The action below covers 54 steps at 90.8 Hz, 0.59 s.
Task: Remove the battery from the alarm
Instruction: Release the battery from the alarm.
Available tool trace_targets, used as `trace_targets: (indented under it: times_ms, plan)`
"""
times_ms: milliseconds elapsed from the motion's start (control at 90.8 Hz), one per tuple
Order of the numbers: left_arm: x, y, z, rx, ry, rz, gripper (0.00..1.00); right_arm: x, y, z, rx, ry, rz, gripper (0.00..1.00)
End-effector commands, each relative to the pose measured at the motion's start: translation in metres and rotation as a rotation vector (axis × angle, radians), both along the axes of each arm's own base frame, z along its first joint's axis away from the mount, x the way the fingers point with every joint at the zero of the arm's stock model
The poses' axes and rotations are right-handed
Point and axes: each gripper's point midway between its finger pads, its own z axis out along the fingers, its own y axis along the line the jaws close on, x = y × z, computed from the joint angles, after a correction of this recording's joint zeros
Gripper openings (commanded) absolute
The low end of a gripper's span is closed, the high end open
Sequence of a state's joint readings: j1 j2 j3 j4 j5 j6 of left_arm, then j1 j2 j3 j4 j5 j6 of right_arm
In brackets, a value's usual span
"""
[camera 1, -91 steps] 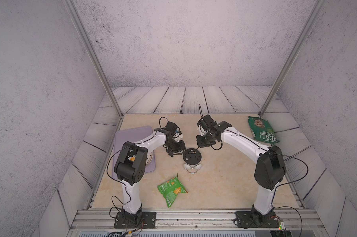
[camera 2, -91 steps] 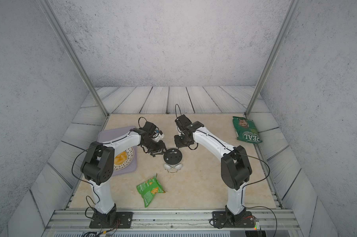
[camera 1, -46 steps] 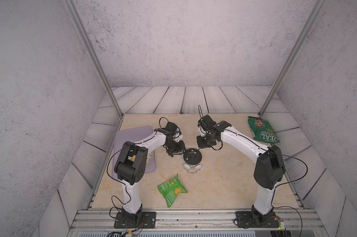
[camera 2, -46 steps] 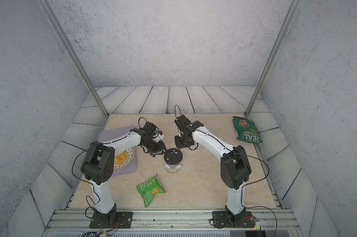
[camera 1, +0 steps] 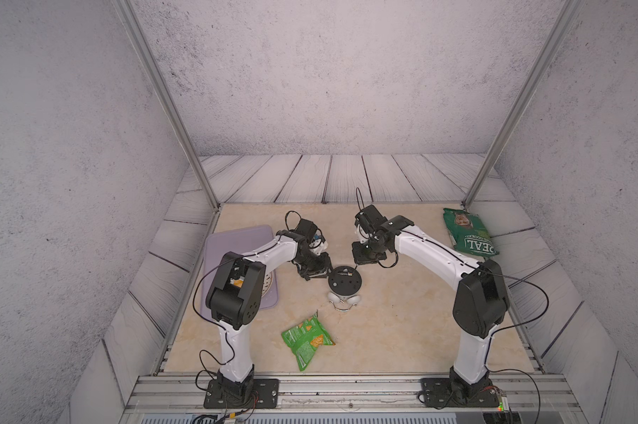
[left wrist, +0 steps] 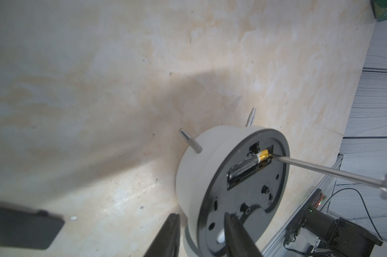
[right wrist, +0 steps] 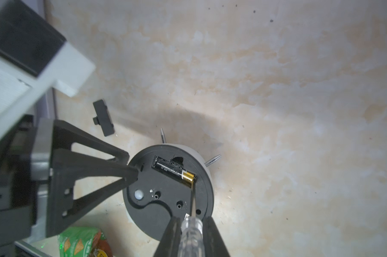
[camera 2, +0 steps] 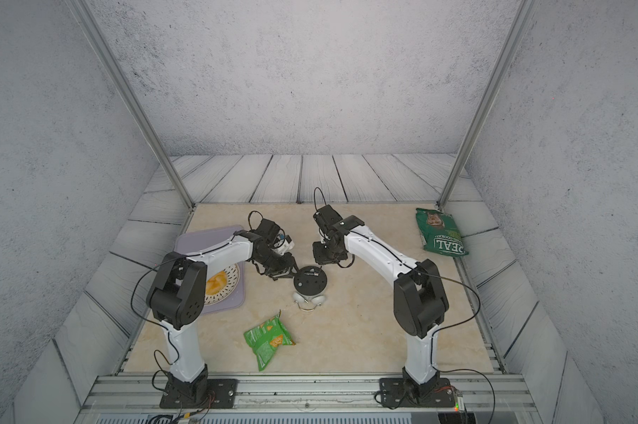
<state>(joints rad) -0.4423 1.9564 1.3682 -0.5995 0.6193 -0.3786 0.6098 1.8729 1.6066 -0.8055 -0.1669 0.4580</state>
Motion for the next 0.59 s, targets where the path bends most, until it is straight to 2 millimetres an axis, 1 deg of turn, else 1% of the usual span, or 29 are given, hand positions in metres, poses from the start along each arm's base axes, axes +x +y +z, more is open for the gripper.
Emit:
trace_targets:
  times_ms: [0,66,154,253,385,407,440,583]
  plan:
    - [-0.010,-0.004,-0.013,-0.017,0.052,-0.026,0.33,-0.018,0.012,-0.040,0.114,0.153,-0.026,0.00]
    - [-0.012,-0.004,-0.017,-0.010,0.064,-0.029,0.27,-0.012,0.011,-0.039,0.216,0.161,-0.064,0.00]
    - [-0.013,-0.003,-0.021,-0.002,0.073,-0.031,0.18,-0.010,0.008,-0.039,0.331,0.186,-0.095,0.00]
    - [-0.012,-0.001,-0.024,0.015,0.071,-0.028,0.13,-0.007,0.012,-0.035,0.487,0.215,-0.082,0.00]
    - [-0.011,0.000,-0.025,0.025,0.062,-0.028,0.11,-0.004,0.014,-0.033,0.650,0.238,-0.070,0.00]
    - [-0.011,0.000,-0.025,0.025,0.063,-0.028,0.11,0.000,0.014,-0.028,0.684,0.215,-0.064,0.00]
    - [-0.011,0.001,-0.026,0.027,0.062,-0.028,0.11,0.002,0.013,-0.027,0.724,0.214,-0.078,0.00]
    - [-0.009,0.003,-0.025,0.039,0.051,-0.023,0.10,0.018,-0.002,-0.028,0.898,0.174,-0.156,0.00]
